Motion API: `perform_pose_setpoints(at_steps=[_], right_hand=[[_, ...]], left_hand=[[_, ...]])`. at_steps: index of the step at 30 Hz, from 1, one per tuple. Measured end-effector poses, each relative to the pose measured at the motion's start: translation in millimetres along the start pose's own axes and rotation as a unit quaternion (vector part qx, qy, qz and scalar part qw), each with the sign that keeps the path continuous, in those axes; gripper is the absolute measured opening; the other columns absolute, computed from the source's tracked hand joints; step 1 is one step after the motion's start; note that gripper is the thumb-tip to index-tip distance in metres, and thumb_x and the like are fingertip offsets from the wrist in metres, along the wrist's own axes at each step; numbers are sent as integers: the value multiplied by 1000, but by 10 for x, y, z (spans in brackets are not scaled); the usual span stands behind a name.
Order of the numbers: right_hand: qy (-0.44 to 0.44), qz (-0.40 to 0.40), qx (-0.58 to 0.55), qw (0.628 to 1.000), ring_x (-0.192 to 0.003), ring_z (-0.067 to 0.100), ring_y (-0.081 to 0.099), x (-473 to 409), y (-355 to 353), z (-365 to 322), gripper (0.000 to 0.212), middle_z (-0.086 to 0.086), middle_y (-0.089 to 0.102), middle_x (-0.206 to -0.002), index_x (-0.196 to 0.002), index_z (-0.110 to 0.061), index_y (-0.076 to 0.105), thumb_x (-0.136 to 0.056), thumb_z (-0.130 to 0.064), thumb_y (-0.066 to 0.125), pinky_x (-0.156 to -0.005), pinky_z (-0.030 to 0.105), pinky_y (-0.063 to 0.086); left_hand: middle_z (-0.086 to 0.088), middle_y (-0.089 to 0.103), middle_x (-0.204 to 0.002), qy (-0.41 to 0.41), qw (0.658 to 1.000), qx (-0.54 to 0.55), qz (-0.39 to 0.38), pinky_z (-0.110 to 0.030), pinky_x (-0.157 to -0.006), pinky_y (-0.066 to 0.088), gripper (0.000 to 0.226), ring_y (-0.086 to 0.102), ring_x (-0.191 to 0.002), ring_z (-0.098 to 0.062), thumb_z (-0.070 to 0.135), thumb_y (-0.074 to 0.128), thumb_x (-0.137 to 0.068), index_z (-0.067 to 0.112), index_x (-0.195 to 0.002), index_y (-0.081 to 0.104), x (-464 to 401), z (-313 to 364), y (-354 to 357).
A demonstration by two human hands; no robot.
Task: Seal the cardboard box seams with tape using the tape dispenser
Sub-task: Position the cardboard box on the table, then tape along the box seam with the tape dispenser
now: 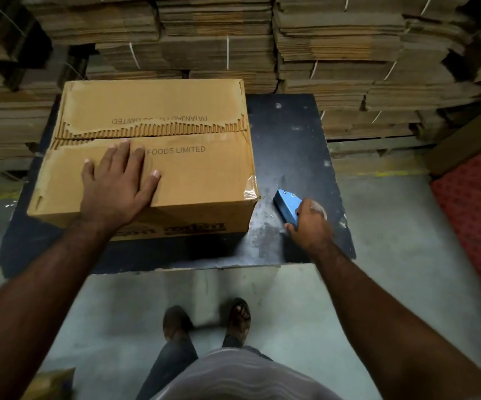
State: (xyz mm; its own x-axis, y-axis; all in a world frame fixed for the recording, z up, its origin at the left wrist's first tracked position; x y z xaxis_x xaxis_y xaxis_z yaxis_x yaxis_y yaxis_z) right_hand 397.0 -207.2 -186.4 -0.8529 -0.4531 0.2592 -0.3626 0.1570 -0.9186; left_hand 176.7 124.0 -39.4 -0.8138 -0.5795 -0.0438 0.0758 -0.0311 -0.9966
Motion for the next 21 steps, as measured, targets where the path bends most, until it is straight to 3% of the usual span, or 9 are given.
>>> perform_pose_setpoints(at_steps=[3,7,10,12,15,18,21], right_hand=[[22,-17,5,1000,-109,37,58,-66,67,29,50,20,59,-121,-124,-4,42,-84,-16,70,-85,39,48],[5,1,-43,999,-103,40,59,-141,-114,19,46,23,60,-111,-120,-3,44,-79,-3,64,-80,37,45],[27,-3,-162,986,-88,34,59,-204,-323,76,46,15,58,-105,-120,-10,42,-79,1,62,-72,33,41],[5,8,-255,967,-86,29,59,-231,-568,-9,52,10,60,-105,-121,-15,39,-79,5,62,-71,33,47],[-51,15,-349,936,-89,22,60,-218,-1079,-336,55,6,60,-105,-130,-16,39,-83,5,55,-70,27,50],[-100,40,-411,905,-97,18,61,-196,-1685,-759,53,0,63,-111,-125,-24,48,-73,-16,49,-82,37,50],[-167,45,-433,885,-105,13,62,-76,-2155,-1312,48,-8,61,-118,-123,-28,48,-78,-27,65,-85,36,53]], left_hand=[[-15,27,-161,-8,1000,-3,-6,-65,-114,20,75,27,-147,-34,66,13,-96,16,-150,32,23,-6,11],[-13,23,-163,-15,1000,-7,-23,-64,-115,18,77,24,-148,-33,67,10,-95,18,-152,29,60,-13,41],[-12,21,-164,-24,999,5,-28,-64,-116,15,78,21,-150,-32,68,10,-94,19,-153,27,67,-32,34],[-10,20,-165,-31,998,31,-37,-64,-117,12,80,19,-150,-31,70,13,-92,20,-154,28,49,-58,30],[-8,21,-164,-56,991,93,-77,-61,-118,9,79,19,-150,-31,70,34,-89,22,-151,33,-44,-100,13],[-9,40,-150,-81,973,199,-80,-52,-111,34,65,40,-137,-30,63,53,-90,19,-139,50,-143,-39,-201],[-3,54,-132,-119,906,404,-50,-35,-90,49,41,53,-120,-22,47,56,-98,15,-124,62,-123,123,-517]])
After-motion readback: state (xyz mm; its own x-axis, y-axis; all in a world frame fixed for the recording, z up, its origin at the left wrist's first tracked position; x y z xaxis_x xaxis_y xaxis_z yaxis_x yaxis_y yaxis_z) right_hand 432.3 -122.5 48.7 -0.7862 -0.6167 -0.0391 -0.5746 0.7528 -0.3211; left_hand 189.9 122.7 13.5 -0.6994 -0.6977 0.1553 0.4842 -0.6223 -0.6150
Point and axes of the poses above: each hand's wrist, its own x-axis away from the middle knuckle, its own y-axis out of the palm, z = x × y, the point moved 9 cm from there along -x, towards the middle knuckle
